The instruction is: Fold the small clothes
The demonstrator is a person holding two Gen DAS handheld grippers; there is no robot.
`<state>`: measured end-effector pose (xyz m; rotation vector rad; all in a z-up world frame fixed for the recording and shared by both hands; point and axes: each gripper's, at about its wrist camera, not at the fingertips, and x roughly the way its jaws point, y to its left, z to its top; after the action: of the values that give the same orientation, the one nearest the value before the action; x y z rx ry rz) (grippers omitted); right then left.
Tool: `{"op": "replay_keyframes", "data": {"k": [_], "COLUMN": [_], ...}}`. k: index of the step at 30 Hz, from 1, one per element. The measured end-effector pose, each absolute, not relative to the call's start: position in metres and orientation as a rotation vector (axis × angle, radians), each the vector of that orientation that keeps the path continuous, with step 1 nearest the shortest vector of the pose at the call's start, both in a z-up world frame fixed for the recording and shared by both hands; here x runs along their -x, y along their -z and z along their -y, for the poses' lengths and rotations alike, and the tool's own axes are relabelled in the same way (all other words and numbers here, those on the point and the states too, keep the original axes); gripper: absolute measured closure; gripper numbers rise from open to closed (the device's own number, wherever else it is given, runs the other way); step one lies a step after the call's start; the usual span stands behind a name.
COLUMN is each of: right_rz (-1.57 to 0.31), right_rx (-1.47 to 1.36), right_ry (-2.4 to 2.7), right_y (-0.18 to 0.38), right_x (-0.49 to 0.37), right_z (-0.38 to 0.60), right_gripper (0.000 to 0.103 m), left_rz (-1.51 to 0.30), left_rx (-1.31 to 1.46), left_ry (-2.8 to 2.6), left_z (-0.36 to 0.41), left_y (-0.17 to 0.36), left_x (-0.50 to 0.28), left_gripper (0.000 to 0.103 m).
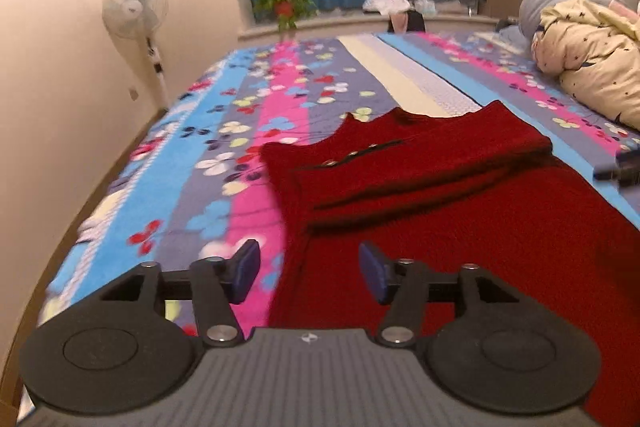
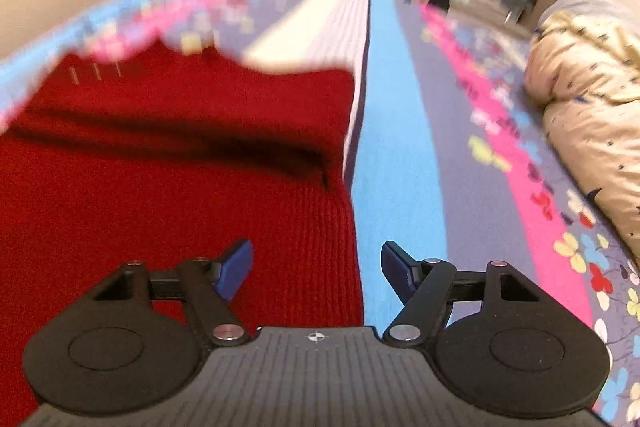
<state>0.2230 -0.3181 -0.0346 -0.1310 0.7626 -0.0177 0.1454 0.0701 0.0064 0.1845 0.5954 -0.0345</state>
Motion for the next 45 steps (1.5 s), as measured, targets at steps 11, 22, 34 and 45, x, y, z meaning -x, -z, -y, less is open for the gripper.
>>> {"op": "replay_keyframes", "data": {"k": [11, 22, 34, 45], "right_rz": [-0.637, -0.736, -0.835, -1.065], "right_rx": [-0.011, -0.04, -0.16, -0.115], "right_ry": [0.045, 0.193, 0.242, 0.258], "right_y": [-0.013, 0.018, 0.033, 0.072], "right_x": [-0.106, -0.051, -0.048, -0.061], "right_z": [0.329, 0.348, 0.368, 0.365], "right_gripper": [0.029, 0.03, 0.03, 0.03], "left_rz": [-0.775, -0.865, -0.974, -1.091], "left_rx": [-0.031, 0.004, 0.08, 0.191], "left_ry": [-0.085, -0.042, -0.061, -0.011], "left_z": [-0.124, -0.126, -0.135, -0.14], "left_y": [0.02, 0.028, 0.044, 0.062], "left_x": [-0.078, -0.076, -0.074, -0.078], "left_gripper": [0.042, 0.042, 0.042, 0.042]}}
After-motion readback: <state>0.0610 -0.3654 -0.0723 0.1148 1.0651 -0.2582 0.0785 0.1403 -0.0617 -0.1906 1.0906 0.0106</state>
